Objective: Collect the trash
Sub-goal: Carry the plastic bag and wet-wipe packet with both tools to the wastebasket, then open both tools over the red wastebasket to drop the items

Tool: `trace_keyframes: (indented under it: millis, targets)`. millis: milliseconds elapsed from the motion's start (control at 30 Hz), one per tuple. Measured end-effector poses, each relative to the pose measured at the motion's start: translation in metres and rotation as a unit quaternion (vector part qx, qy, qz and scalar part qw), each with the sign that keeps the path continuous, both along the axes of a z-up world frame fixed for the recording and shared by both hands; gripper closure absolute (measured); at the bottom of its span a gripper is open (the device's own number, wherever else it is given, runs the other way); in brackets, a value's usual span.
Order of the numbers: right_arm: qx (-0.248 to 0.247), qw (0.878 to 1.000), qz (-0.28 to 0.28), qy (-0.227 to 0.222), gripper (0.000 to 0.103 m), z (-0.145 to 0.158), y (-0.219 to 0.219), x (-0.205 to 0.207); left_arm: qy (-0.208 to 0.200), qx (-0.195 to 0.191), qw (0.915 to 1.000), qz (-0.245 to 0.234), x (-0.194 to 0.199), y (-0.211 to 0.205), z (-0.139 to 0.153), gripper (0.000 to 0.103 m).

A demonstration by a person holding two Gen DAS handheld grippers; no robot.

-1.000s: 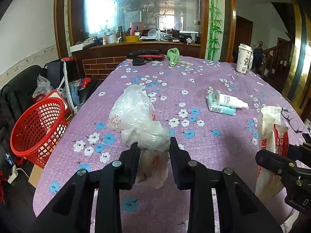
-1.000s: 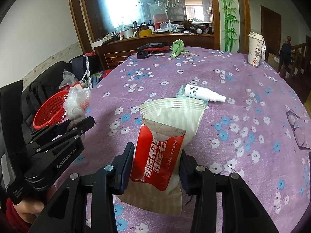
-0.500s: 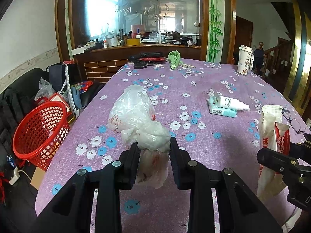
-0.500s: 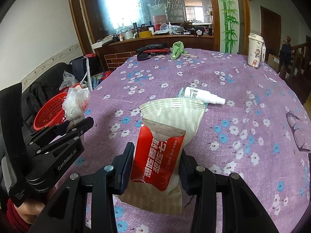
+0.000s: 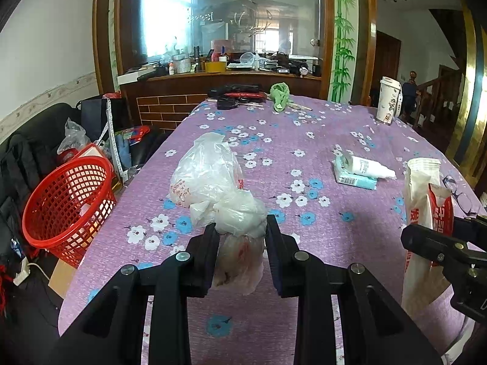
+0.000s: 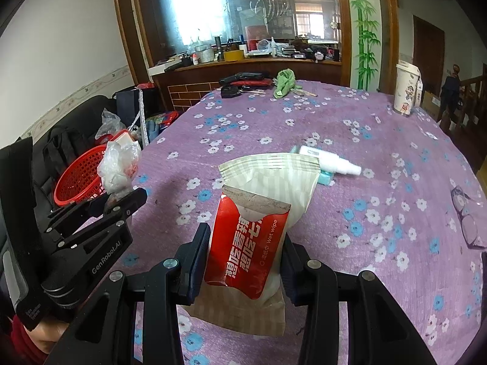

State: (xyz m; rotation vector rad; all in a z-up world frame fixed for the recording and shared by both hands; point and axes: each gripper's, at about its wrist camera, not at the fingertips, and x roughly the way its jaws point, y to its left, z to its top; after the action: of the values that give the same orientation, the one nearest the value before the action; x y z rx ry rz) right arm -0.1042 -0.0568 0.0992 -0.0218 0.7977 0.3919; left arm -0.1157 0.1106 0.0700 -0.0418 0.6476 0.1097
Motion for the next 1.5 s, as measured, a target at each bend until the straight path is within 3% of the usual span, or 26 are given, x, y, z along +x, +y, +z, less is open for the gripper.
trace_keyframes:
  millis: [533,800,1033,1333,1367,1400,1433,1500]
  targets:
    - [-0.015,0.998,0.058,0.014,0.058,0.012,0.070,0.027,-0.023,-0.025,0.9976,0.060,-0.005,0.071,0.015,0.075]
    - [-0.004,0.990,0.138,0.025,0.057,0.032,0.164,0.056,-0.039,-0.036,0.9900,0.131,-0.010,0.164,0.034,0.075]
    - [0.002,0.979,0.202,0.026,0.057,0.041,0.264,0.077,-0.018,-0.057,0.9831,0.173,-0.010,0.245,0.018,0.075]
    - [-0.010,0.971,0.236,0.041,0.053,0.018,0.354,0.100,-0.004,-0.070,0.9796,0.188,-0.004,0.290,-0.004,0.074]
    - [-0.004,0.968,0.246,0.053,0.049,0.014,0.362,0.104,-0.003,-0.072,0.9790,0.191,-0.003,0.292,-0.007,0.064]
    - [0.000,0.967,0.248,0.058,0.043,0.011,0.364,0.106,-0.003,-0.075,0.9781,0.194,-0.003,0.294,-0.008,0.047]
    - [0.001,0.968,0.244,0.057,0.041,0.010,0.363,0.107,-0.006,-0.076,0.9774,0.197,-0.004,0.293,-0.008,0.041]
    - [0.015,0.968,0.242,0.058,0.040,0.010,0.354,0.109,-0.015,-0.071,0.9770,0.200,-0.007,0.291,-0.006,0.040]
